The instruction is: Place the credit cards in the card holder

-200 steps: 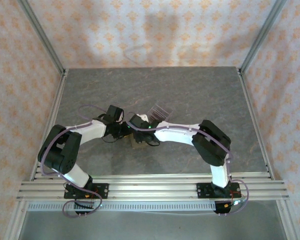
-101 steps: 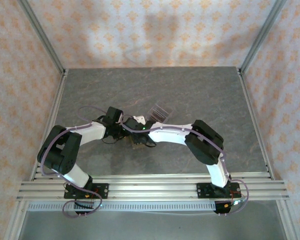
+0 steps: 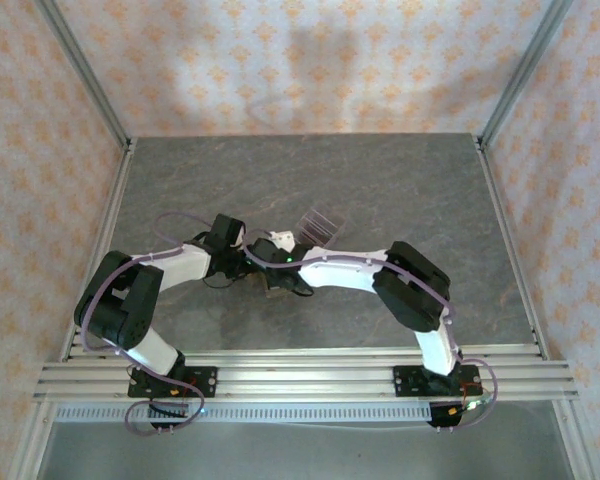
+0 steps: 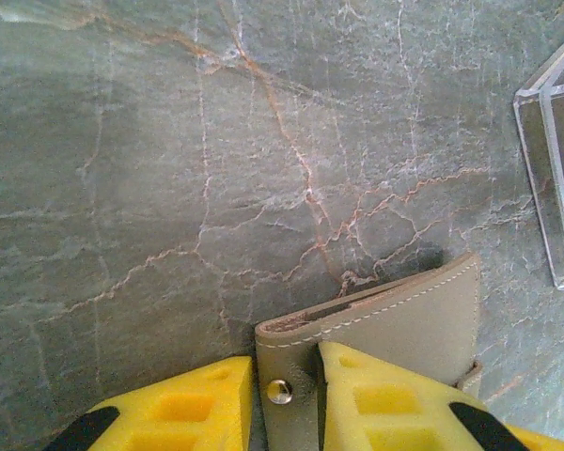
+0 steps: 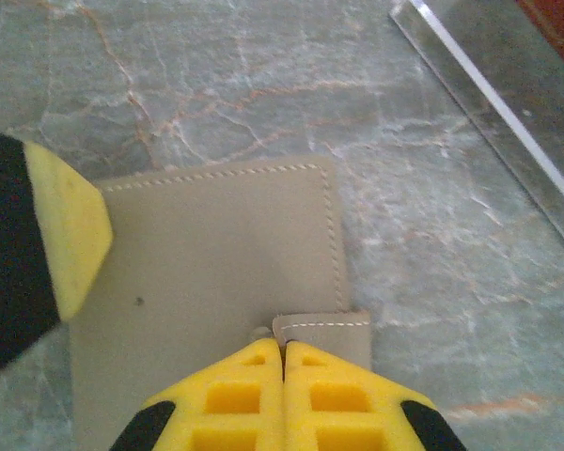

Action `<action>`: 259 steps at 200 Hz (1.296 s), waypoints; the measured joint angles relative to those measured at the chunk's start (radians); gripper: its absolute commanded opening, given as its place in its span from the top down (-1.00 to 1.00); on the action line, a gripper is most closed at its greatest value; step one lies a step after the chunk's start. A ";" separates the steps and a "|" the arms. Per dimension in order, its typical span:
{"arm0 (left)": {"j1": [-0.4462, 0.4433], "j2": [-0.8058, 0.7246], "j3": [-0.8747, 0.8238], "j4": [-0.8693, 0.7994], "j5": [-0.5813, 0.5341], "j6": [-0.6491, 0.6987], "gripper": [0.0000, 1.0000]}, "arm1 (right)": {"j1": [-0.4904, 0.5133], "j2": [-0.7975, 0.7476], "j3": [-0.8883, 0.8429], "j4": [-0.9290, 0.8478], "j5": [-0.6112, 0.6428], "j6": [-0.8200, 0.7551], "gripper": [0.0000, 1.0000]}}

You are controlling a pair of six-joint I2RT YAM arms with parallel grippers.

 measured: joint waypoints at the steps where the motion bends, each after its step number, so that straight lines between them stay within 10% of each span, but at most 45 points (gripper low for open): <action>1: 0.000 0.000 0.000 0.000 0.000 0.000 0.54 | 0.000 -0.004 -0.004 -0.001 -0.001 0.000 1.00; 72: -0.018 0.000 0.000 0.000 -0.004 0.026 0.56 | -0.037 -0.190 -0.184 0.033 -0.104 0.018 1.00; 175: -0.114 -0.027 -0.045 0.056 -0.031 0.014 0.56 | -0.121 -0.353 -0.421 0.121 -0.027 0.198 0.21; 259: -0.132 -0.034 -0.048 0.056 -0.045 0.007 0.55 | -0.036 -0.285 -0.167 0.126 -0.158 0.111 0.94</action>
